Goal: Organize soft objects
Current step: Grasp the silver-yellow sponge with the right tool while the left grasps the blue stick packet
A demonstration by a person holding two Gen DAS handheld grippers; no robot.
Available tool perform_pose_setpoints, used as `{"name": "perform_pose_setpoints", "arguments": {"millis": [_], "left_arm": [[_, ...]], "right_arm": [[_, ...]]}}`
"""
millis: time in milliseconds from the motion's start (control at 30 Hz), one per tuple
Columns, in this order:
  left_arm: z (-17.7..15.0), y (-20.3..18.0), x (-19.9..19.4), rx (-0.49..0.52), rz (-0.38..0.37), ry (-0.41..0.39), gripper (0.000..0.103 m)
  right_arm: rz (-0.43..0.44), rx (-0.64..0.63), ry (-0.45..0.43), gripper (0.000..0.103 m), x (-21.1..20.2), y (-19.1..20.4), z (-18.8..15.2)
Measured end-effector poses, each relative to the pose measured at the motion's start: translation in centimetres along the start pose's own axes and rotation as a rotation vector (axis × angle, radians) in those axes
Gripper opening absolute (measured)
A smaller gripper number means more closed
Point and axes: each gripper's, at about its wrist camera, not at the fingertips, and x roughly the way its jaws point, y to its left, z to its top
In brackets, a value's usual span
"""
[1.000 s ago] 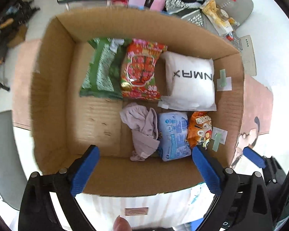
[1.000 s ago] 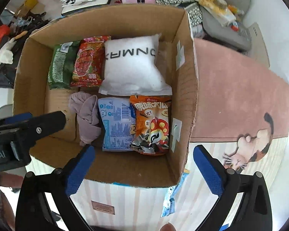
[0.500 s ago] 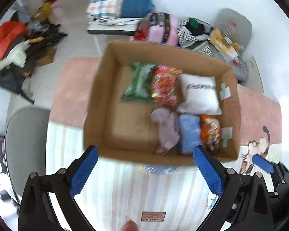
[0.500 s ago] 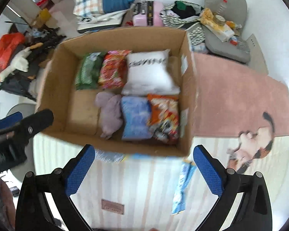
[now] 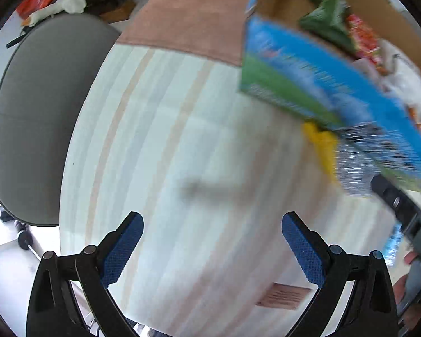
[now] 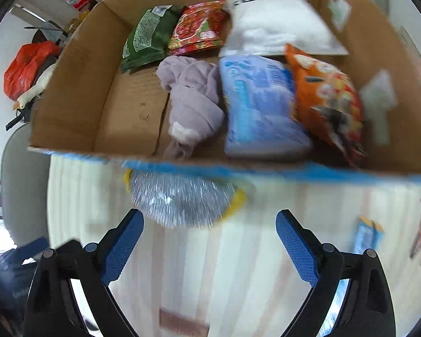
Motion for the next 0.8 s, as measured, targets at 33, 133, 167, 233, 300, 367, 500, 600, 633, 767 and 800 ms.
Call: {"name": "perform_pose_setpoints", "arguments": {"millis": [33,133,167,233,300,367,500,600,633,767,800], "left_arm": [[-0.1,0.2,0.5,0.001,0.013,0.003,0.101],[-0.3,0.5,1.5,0.014,0.044,0.002,0.101],[-0.4,0.6,1.8,0.021,0.052,0.002,0.101],[-0.4,1.0,2.0,0.023,0.061,-0.002,0.101],[-0.6,1.7,2.0,0.009,0.06,-0.003,0.101],[-0.6,2.4,2.4,-0.01,0.065,0.0,0.101],[-0.4,3.4,3.4,-0.009,0.119,-0.005,0.101],[0.0,3.8,4.5,0.03,0.153,-0.019,0.101],[0.0,4.1,4.8,0.032,0.166,-0.016,0.101],[-0.1,5.3,5.6,0.02,0.178,-0.005,0.101],[0.0,5.6,5.7,0.016,0.175,-0.003,0.101]], "right_arm": [[-0.004,-0.012,-0.008,0.095,0.6,0.3,0.0],[0.016,-0.068,0.012,0.09,2.0,1.6,-0.4],[0.042,-0.092,0.038,0.087,2.2,2.2,-0.7],[0.118,-0.143,0.108,0.087,2.1,3.4,-1.5],[0.104,-0.247,0.107,0.087,0.7,5.1,-2.6],[-0.031,-0.394,0.052,0.088,-0.4,7.1,-3.4],[-0.199,-0.572,0.032,0.088,1.6,9.9,-3.2],[-0.229,-0.61,0.109,0.086,4.9,10.9,-2.5],[-0.239,-0.61,0.133,0.085,5.9,11.1,-2.4],[-0.216,-0.564,0.154,0.044,6.6,11.2,-2.4],[-0.223,-0.555,0.155,0.04,6.4,11.3,-2.6]]}}
